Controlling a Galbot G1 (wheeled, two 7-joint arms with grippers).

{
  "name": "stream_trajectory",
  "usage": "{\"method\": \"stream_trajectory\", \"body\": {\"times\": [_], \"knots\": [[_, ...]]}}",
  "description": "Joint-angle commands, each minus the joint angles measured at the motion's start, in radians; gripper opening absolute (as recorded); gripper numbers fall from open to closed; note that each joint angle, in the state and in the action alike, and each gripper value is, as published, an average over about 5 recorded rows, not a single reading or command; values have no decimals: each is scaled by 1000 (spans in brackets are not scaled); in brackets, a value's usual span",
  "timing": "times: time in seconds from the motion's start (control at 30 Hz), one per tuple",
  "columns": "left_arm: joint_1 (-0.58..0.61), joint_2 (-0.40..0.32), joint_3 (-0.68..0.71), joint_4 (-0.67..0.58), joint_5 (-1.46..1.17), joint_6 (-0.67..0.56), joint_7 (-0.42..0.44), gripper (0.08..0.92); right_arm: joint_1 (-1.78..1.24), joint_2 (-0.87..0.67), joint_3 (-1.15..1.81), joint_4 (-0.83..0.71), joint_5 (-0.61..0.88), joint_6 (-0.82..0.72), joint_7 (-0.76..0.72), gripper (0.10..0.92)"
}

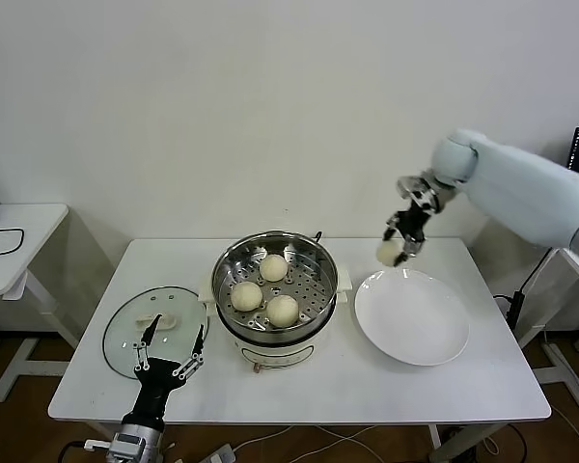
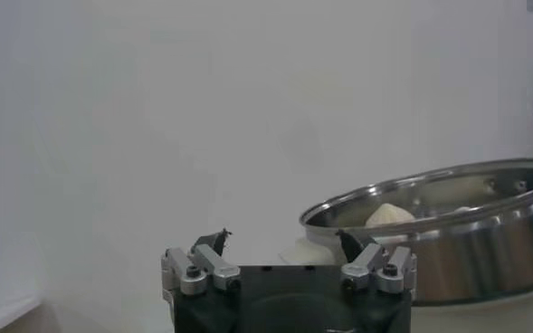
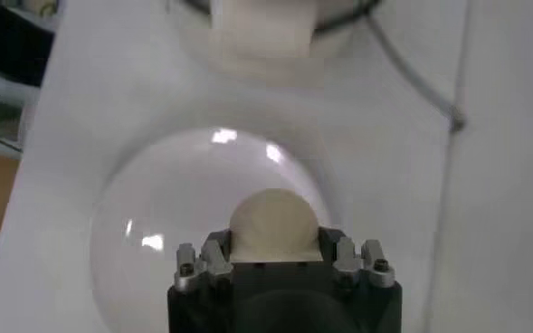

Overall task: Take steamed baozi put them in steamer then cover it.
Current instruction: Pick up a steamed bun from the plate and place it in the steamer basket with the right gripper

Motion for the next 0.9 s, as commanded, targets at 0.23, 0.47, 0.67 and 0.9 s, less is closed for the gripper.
{"method": "stream_trajectory", "body": {"times": [0.23, 0.47, 0.67, 0.9], "knots": [[-12, 0, 9, 6, 0, -3, -1, 823, 162, 173, -207, 235, 234, -130, 140, 648], [-16, -2, 9, 17, -1, -8, -1, 823, 100, 264, -216, 183, 211, -143, 171, 645], [-15, -1, 2, 21, -2, -13, -1, 823, 39, 304, -217, 125, 152, -149, 159, 645], [-14, -2, -4, 23, -1, -16, -1, 823, -15, 336, -206, 40, 113, -145, 159, 645]]}}
